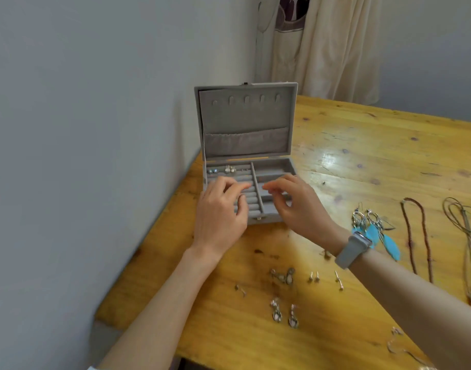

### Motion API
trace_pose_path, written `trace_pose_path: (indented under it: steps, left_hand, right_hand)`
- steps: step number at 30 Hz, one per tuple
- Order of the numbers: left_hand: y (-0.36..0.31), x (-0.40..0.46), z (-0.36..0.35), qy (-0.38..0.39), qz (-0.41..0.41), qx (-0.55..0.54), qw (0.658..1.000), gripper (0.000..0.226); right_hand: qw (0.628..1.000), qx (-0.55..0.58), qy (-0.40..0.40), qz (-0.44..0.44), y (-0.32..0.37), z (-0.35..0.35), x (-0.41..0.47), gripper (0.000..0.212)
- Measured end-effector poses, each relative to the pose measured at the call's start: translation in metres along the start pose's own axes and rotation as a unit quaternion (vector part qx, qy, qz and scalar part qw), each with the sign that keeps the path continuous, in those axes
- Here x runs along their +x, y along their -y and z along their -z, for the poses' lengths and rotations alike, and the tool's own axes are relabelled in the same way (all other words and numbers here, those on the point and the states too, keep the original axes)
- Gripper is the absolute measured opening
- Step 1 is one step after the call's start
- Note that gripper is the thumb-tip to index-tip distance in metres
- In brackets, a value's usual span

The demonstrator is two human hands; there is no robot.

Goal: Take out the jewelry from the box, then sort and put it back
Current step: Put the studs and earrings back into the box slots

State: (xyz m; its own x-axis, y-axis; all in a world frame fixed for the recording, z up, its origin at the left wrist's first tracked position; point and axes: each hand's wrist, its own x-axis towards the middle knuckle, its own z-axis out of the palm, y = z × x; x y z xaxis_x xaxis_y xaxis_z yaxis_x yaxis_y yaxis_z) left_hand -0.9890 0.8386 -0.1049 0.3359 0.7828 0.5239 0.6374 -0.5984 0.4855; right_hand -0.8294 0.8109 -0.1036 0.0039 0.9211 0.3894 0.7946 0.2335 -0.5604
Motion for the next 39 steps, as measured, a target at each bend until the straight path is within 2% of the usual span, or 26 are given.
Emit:
trace_pose_path:
  steps: [3,6,10,13,16,21,24,28,30,32,37,39]
  left_hand:
    - [-0.013,-0.040,0.020,0.093,0.054,-0.074,0.991,0.022]
    - [-0.018,-0.071,0.025,0.171,0.096,-0.086,0.977,0.022]
    - [-0.031,-0.088,0.015,0.238,0.089,-0.068,0.965,0.029]
    - [-0.040,-0.088,0.005,0.255,0.067,-0.029,0.964,0.031]
    - [-0.041,-0.086,-0.003,0.241,0.057,-0.012,0.969,0.024]
    - [-0.036,-0.082,0.000,0.193,0.072,-0.059,0.977,0.012]
    - [-0.035,-0.075,0.008,0.175,0.088,-0.086,0.977,0.012]
    - [-0.031,-0.059,0.023,0.130,0.104,-0.100,0.981,0.009]
    - [-0.029,-0.050,0.032,0.108,0.116,-0.112,0.981,0.007]
    - [-0.029,-0.039,0.042,0.086,0.121,-0.119,0.982,0.004]
    - [-0.026,-0.015,0.072,0.020,0.118,-0.138,0.983,0.007]
    - [-0.023,-0.009,0.079,0.015,0.122,-0.162,0.979,0.010]
  right_hand:
    - [0.998,0.019,0.058,-0.011,0.007,0.008,-0.044,0.018]
    - [0.993,-0.017,0.108,-0.031,0.004,0.012,-0.082,0.018]
    - [0.985,-0.111,0.125,-0.050,0.002,0.013,-0.110,0.026]
    - [0.982,-0.142,0.109,-0.064,0.006,0.010,-0.115,0.026]
    - [0.984,-0.132,0.096,-0.069,0.007,0.008,-0.113,0.020]
    - [0.985,-0.115,0.110,-0.061,0.008,0.009,-0.108,0.013]
    - [0.988,-0.038,0.110,-0.099,0.013,0.014,-0.104,0.009]
    - [0.983,0.074,0.069,-0.151,0.022,0.022,-0.092,0.002]
    - [0.983,0.096,0.055,-0.145,0.027,0.024,-0.084,0.009]
    - [0.986,0.098,0.049,-0.125,0.033,0.026,-0.076,0.018]
    - [0.993,0.064,0.000,-0.097,0.045,0.038,-0.051,0.015]
    - [0.994,0.054,0.013,-0.098,0.050,0.040,-0.042,0.019]
